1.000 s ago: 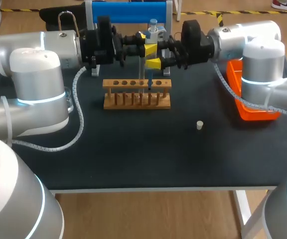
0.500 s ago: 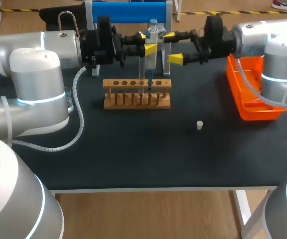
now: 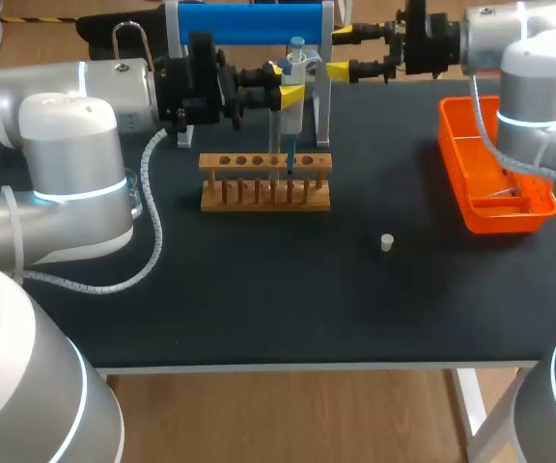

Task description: Invert the test tube, pick up the pipette, mount the tip to pipette, aspirate from beaker and dispense into the tube, eject the tip, return the pipette, and cap with the stopper.

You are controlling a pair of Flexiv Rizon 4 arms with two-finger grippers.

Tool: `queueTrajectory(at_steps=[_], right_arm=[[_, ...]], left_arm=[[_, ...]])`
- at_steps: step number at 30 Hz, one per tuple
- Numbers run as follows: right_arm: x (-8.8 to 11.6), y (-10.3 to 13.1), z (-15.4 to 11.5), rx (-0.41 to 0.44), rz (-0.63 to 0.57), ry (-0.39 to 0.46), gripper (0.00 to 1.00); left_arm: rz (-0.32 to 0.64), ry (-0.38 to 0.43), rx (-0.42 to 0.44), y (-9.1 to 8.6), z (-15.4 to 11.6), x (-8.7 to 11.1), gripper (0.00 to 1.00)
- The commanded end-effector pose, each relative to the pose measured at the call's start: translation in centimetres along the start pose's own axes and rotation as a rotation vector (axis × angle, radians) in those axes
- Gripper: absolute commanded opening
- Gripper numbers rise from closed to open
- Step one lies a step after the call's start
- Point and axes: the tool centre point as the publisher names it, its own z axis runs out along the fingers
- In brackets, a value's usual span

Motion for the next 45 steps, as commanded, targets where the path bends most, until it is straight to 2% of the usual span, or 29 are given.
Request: queueTrajectory(at_steps=[1,7,18,33,45], right_arm=[[-2.2,-0.4,2.0,0.037,0.016,-0.007,1.0],[-3.3,-0.6,3.2,0.088,0.012,-0.046,1.0],[-5.5,0.4,4.7,0.102,-0.013,-0.096,1.0],[-6.3,0.6,6.2,0.122,-0.023,-0.145,1.0],[-6.2,0.7,6.7,0.137,-0.033,-0.155,1.0]], left_arm=[[0.0,0.0,-0.001,0.0,-0.1,0.0,0.0],[0.0,0.0,-0.001,0.0,-0.1,0.0,0.0],[0.0,0.0,-0.001,0.0,-0.1,0.0,0.0],[0.0,0.0,-0.001,0.0,-0.1,0.0,0.0],[0.0,0.0,-0.001,0.0,-0.1,0.0,0.0]])
